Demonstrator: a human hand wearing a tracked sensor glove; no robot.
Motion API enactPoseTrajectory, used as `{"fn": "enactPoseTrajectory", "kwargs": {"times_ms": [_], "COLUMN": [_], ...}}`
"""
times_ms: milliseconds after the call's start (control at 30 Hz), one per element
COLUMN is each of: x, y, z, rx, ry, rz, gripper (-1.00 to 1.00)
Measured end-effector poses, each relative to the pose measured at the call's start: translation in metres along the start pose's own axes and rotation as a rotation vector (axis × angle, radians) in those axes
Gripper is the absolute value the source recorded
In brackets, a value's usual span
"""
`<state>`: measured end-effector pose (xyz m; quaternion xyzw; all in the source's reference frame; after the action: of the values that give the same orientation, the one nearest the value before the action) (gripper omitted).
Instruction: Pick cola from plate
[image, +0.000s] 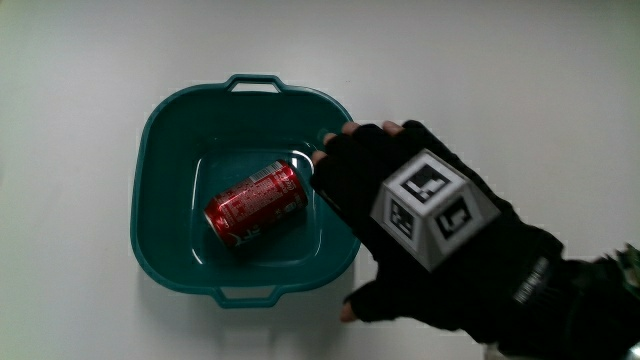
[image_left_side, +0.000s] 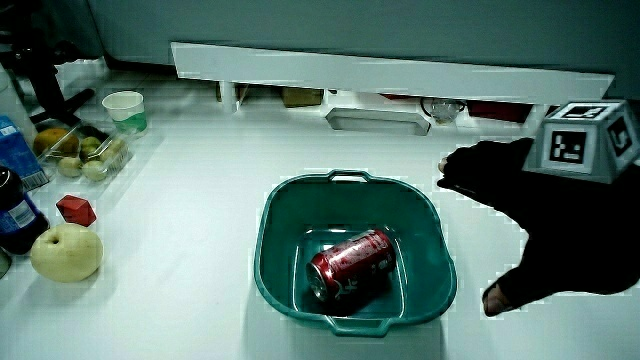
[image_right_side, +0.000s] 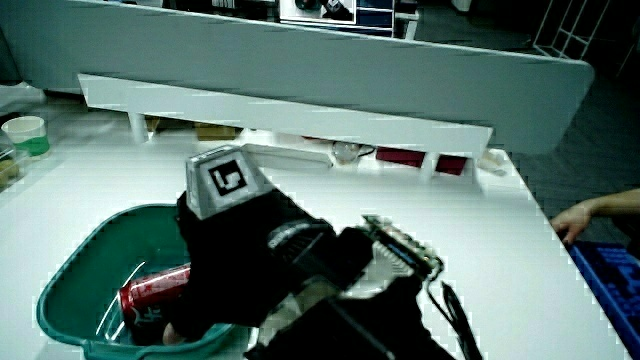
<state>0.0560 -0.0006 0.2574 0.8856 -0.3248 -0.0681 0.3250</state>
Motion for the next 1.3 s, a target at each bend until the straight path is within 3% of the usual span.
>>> {"fn": "enactPoseTrajectory", "kwargs": {"times_ms": [67, 100, 133, 167, 200, 267, 333, 367, 400, 467, 533, 567, 600, 633, 667, 733, 767, 833, 933, 967, 1033, 1067, 1100, 1133, 1167, 1267, 1300], "x": [-0.001, -0.001, -0.003, -0.003, -0.003, -0.002, -0.003, -0.002, -0.002, -0.003, -0.004, -0.005, -0.005, -0.007, -0.009, -0.012, -0.015, -0.02, -0.025, -0.026, -0.029, -0.031, -0.031, -0.033, -0.035, -0.039, -0.041], "y": [0.01, 0.017, 0.019, 0.023, 0.029, 0.04, 0.049, 0.058, 0.062, 0.072, 0.081, 0.084, 0.09, 0.094, 0.099, 0.109, 0.114, 0.117, 0.129, 0.13, 0.137, 0.139, 0.144, 0.147, 0.148, 0.157, 0.158], "z": [-0.002, -0.003, -0.001, 0.0, -0.003, -0.003, -0.005, -0.01, -0.009, -0.013, -0.015, -0.016, -0.021, -0.022, -0.025, -0.03, -0.033, -0.032, -0.036, -0.035, -0.038, -0.038, -0.043, -0.044, -0.045, -0.05, -0.051], "rx": [0.006, 0.023, 0.004, 0.033, 0.046, 0.021, 0.099, -0.014, -0.052, -0.06, -0.112, -0.093, -0.131, -0.115, -0.144, -0.146, -0.179, -0.128, -0.136, -0.115, -0.155, -0.143, -0.2, -0.217, -0.198, -0.235, -0.223], "ry": [0.002, -0.009, -0.01, -0.016, -0.011, -0.013, -0.025, 0.006, 0.011, 0.022, 0.052, 0.051, 0.052, 0.049, 0.046, 0.03, 0.037, 0.018, 0.017, 0.008, 0.02, 0.011, 0.015, 0.017, 0.004, 0.002, -0.01], "rz": [0.001, -0.026, 0.02, -0.024, -0.001, -0.04, -0.033, -0.007, -0.031, -0.006, 0.008, 0.01, 0.007, -0.006, 0.012, -0.003, 0.017, 0.01, 0.026, 0.012, 0.034, 0.028, 0.026, 0.028, 0.026, 0.023, 0.017], "gripper": [0.0, 0.0, 0.0, 0.0, 0.0, 0.0, 0.0, 0.0, 0.0, 0.0, 0.0, 0.0, 0.0, 0.0, 0.0, 0.0, 0.0, 0.0, 0.0, 0.0, 0.0, 0.0, 0.0, 0.0, 0.0, 0.0, 0.0]}}
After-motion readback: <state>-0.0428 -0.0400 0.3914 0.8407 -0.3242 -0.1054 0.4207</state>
